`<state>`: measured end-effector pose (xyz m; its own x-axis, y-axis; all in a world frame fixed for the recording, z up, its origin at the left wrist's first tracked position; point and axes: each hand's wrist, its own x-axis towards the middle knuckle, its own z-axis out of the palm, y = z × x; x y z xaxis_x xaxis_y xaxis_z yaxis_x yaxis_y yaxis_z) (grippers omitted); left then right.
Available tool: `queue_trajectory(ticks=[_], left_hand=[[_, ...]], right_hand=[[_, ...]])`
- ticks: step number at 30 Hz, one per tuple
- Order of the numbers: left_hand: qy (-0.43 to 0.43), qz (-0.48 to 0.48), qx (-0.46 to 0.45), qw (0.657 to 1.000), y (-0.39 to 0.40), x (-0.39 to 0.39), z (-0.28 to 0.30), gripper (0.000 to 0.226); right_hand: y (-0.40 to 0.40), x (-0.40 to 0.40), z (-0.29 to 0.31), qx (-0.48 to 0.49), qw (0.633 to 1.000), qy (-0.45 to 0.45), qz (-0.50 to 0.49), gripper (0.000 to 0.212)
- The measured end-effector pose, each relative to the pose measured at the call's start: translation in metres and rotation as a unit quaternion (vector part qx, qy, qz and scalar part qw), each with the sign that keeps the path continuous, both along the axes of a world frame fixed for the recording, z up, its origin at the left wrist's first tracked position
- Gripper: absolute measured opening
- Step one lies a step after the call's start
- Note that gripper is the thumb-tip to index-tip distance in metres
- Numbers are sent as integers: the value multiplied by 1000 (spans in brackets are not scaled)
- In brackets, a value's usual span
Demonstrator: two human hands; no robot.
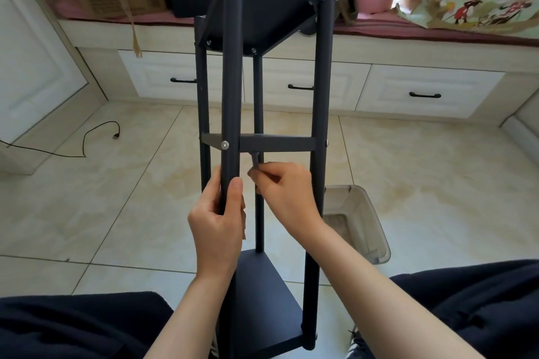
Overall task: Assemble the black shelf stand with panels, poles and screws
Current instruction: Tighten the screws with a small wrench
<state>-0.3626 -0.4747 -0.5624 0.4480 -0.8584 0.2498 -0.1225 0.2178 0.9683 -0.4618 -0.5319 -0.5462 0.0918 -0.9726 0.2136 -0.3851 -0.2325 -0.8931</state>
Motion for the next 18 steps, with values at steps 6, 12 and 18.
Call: queue_trajectory(ticks=[6, 12, 18], left_hand=[[3, -5, -2, 1000, 1, 0, -1, 29], [4, 0, 3, 1000, 1, 0, -2, 38], [4, -5, 5, 1000, 1, 0, -1, 36]], right_hand=[[6, -10, 17, 56, 996, 71, 16, 24], [7, -8, 28, 31, 992, 119, 23, 25], [7, -7, 35, -6, 991, 133, 19, 25]])
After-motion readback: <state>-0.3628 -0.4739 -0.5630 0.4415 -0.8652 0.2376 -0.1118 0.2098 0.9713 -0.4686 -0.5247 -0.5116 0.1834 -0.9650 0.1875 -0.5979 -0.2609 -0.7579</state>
